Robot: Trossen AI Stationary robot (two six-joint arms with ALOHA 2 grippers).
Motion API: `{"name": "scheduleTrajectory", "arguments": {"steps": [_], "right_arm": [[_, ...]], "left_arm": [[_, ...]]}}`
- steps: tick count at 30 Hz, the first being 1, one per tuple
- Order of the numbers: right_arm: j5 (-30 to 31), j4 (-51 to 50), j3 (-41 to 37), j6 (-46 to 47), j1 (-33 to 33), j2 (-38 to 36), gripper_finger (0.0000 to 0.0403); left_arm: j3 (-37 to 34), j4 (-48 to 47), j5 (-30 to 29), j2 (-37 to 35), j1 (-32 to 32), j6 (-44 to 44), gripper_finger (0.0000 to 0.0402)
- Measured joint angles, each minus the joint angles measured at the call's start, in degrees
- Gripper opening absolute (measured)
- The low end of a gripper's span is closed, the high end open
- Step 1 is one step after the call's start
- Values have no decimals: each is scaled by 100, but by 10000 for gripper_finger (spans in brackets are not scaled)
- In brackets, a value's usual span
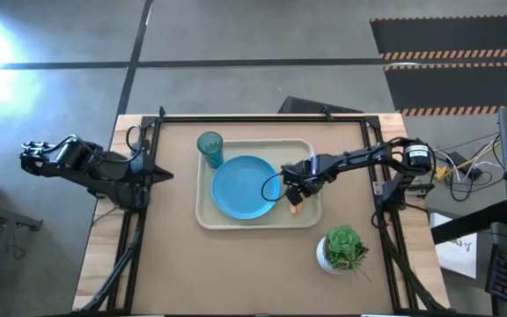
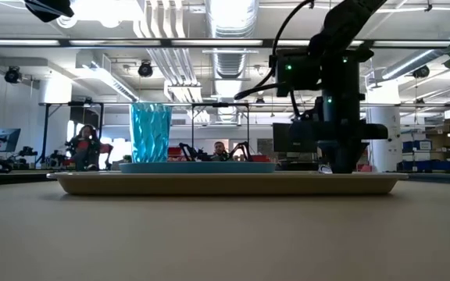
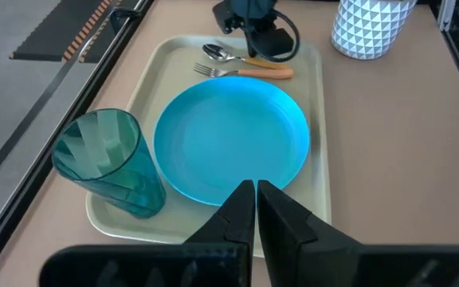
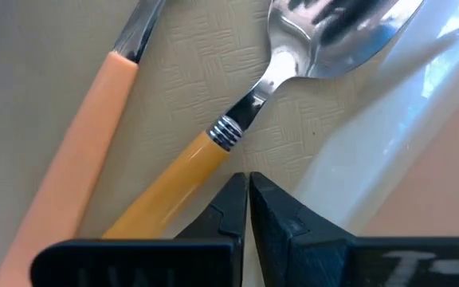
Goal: Pick and place plate/cup/fork/spoon on tray
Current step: Move the white serving tray to the center of the table
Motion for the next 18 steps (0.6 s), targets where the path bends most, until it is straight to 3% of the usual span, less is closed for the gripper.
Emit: {"name": "scheduleTrajectory", "arguments": {"steps": [12,18], "right_arm": [[132,248,-6,122,-78,2,8],[274,311,72,64,-55,13,8]], "left_arm": [[0,1,-18,114,0,-14,0],[36,-23,-304,55,0,16,0]]}}
